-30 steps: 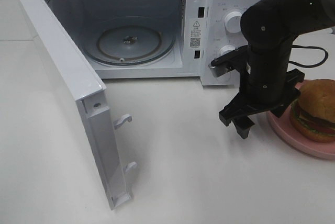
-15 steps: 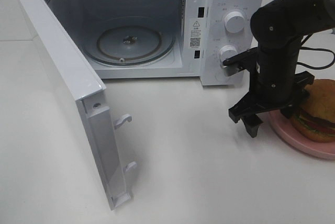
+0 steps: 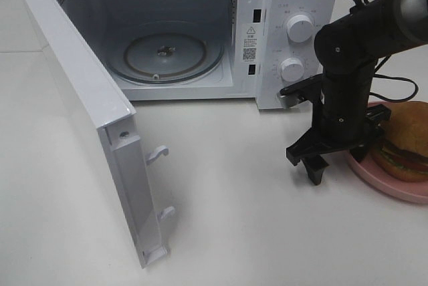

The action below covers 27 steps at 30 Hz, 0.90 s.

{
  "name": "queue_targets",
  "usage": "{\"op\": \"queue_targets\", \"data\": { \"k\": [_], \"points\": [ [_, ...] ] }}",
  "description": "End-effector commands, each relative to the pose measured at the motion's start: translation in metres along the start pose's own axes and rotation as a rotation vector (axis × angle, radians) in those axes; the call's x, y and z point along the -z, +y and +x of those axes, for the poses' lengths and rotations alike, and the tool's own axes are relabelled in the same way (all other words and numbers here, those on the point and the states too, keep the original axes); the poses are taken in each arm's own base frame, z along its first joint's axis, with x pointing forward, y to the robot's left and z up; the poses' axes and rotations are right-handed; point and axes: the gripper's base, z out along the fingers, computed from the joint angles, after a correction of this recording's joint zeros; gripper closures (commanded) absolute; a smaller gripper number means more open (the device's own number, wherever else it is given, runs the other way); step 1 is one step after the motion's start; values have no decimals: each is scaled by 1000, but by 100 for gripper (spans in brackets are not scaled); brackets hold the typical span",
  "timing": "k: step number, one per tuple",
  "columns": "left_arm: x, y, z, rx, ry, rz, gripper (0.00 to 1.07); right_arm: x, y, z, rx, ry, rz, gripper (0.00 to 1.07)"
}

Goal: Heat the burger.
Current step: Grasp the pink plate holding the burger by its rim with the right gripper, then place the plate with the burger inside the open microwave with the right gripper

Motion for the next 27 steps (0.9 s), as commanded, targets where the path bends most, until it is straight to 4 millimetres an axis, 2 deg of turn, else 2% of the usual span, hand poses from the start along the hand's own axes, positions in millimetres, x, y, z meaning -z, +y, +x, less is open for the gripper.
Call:
{"op": "queue_targets", "data": {
  "k": [1,2,4,5,6,7,8,9,10,12,13,14,27],
  "points": [
    [2,-1,1,8,-28,3,106,-11,-1,0,24,18,10,38],
    [2,-1,1,8,-28,3,106,-11,-1,0,24,18,10,38],
    [2,-1,1,8,-28,3,106,-11,-1,1,24,34,14,54],
    [2,-1,1,8,-28,3,106,-11,-1,1,24,34,14,54],
    [2,-1,1,8,-28,3,106,-10,-1,2,24,38,16,60],
    [2,-1,1,8,-28,3,106,-10,-2,2,28,42,22,71],
    [2,-1,1,8,-28,3,106,-10,-2,2,28,42,22,71],
    [2,-1,1,8,-28,3,106,-10,-2,2,31,42,26,78],
    [2,-1,1,8,-28,3,106,-10,-2,2,31,42,26,78],
    [2,-1,1,8,-28,3,106,-10,-3,2,38,42,33,102],
    [2,-1,1,8,-28,3,106,-10,-3,2,38,42,33,102],
    [2,-1,1,8,-28,3,106,-10,-3,2,43,42,34,107],
    [2,-1,1,8,-28,3,106,-4,-3,5,71,22,33,107]
  ]
}}
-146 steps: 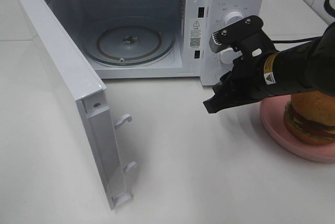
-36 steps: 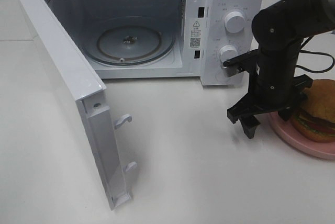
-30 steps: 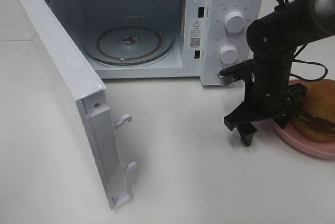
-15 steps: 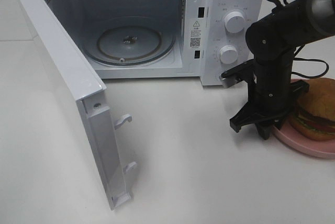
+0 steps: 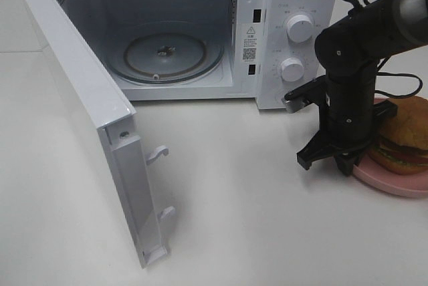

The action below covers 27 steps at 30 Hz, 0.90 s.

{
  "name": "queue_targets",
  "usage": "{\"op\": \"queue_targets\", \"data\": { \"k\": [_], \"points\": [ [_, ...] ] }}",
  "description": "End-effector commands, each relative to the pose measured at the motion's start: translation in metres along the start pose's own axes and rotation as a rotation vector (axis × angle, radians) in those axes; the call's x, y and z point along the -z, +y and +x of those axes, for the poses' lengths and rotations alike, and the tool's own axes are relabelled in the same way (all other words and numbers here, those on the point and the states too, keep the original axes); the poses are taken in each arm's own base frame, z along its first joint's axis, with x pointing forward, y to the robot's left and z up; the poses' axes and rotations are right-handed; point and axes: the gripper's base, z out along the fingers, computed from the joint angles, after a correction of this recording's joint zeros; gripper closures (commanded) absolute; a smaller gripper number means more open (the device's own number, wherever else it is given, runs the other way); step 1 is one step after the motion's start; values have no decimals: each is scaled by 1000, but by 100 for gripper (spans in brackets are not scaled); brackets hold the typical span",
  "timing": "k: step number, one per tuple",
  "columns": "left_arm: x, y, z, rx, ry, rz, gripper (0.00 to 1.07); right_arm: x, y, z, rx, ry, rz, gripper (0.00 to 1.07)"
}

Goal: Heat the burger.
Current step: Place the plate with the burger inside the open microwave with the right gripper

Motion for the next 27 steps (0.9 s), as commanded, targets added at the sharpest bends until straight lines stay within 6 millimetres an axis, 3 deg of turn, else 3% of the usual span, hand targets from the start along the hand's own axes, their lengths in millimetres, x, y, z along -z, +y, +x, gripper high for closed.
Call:
{"op": "queue_targets", "data": {
  "k": [1,10,14,20,27],
  "points": [
    [2,-1,1,8,-28,3,106,0,3,4,11,-19,-29,107],
    [2,-1,1,8,-28,3,106,11,6,21,105,-82,19,107],
    [2,-1,1,8,-28,3,106,16,27,28,169,-128,109,107],
    [2,-1,1,8,-28,3,106,24,42,36,213,-161,120,107],
    [2,-1,1,8,-28,3,106,28,39,49,233,-191,134,107]
  ]
}}
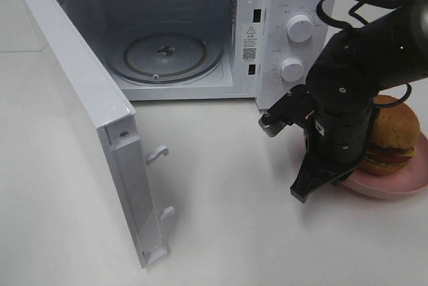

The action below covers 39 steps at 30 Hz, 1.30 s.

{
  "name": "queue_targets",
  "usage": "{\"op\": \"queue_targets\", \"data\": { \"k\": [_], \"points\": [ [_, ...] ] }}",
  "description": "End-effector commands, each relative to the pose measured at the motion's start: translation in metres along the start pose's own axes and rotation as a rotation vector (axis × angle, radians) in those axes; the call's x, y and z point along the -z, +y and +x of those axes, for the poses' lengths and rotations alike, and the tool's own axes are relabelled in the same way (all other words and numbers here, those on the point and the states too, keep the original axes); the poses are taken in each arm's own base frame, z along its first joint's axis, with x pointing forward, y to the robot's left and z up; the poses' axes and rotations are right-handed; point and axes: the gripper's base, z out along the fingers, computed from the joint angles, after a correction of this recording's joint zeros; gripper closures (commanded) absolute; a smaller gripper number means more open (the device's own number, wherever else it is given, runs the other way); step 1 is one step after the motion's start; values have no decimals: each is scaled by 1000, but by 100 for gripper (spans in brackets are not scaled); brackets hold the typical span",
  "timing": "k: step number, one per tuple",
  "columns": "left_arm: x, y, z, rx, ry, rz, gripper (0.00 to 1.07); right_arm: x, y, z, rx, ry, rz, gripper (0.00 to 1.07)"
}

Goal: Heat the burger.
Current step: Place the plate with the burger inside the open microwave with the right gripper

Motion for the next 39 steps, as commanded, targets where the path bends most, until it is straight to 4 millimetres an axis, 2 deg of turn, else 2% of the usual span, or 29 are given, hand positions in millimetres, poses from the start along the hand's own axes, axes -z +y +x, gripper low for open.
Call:
{"op": "queue_targets", "data": {
  "k": [1,7,16,19,21,24,26,31,36,39],
  "points": [
    [2,-1,1,8,-28,3,106,6,-4,11,27,-12,42,107],
    [2,-1,1,8,-28,3,106,16,0,19,94,-58,77,107],
    [2,-1,1,8,-28,3,106,36,28,19,232,-118,111,107],
    [2,-1,1,8,-28,3,106,38,34,19,266,-123,127,107],
    [2,-1,1,8,-28,3,106,43,47,21,317,-124,141,107],
    [2,-1,1,8,-28,3,106,44,50,22,330,-124,146,107],
    [2,-1,1,8,-28,3,106,49,64,24,382,-128,156,107],
    [2,-1,1,8,-28,3,106,52,75,26,427,-141,159,107],
    [2,-1,1,8,-28,3,106,59,96,26,551,-221,154,107],
    [2,-1,1,8,-28,3,106,60,98,22,576,-264,151,107]
  ]
}}
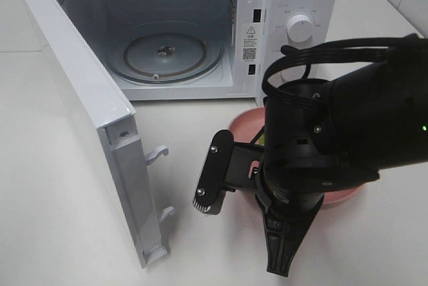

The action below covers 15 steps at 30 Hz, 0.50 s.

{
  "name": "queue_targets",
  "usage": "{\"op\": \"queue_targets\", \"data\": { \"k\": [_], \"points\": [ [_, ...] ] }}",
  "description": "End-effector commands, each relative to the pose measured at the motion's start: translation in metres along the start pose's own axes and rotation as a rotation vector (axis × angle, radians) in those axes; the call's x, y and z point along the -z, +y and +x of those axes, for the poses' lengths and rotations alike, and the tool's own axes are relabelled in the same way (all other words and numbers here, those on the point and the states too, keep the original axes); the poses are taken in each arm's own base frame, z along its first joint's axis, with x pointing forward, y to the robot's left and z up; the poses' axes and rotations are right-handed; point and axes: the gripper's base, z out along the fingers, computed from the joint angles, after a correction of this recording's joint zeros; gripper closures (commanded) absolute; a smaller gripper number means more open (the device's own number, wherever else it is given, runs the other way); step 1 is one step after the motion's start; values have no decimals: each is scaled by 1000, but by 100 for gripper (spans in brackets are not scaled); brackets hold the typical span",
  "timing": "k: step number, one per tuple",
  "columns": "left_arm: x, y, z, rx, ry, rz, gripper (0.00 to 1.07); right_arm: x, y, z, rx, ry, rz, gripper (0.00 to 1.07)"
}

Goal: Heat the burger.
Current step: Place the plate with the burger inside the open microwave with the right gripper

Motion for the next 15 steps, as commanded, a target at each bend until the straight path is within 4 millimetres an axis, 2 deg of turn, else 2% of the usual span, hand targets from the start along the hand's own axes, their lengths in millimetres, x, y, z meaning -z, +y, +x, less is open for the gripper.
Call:
{"op": "queue_targets", "data": {
  "k": [1,5,15],
  "points": [
    [2,-1,1,8,-28,3,106,5,-5,-4,58,-51,48,107],
    [2,-1,1,8,-28,3,106,5,-4,-9,129,-104,49,107],
    [2,-1,1,8,-28,3,106,5,-4,-10,264,-112,59,107]
  ]
}}
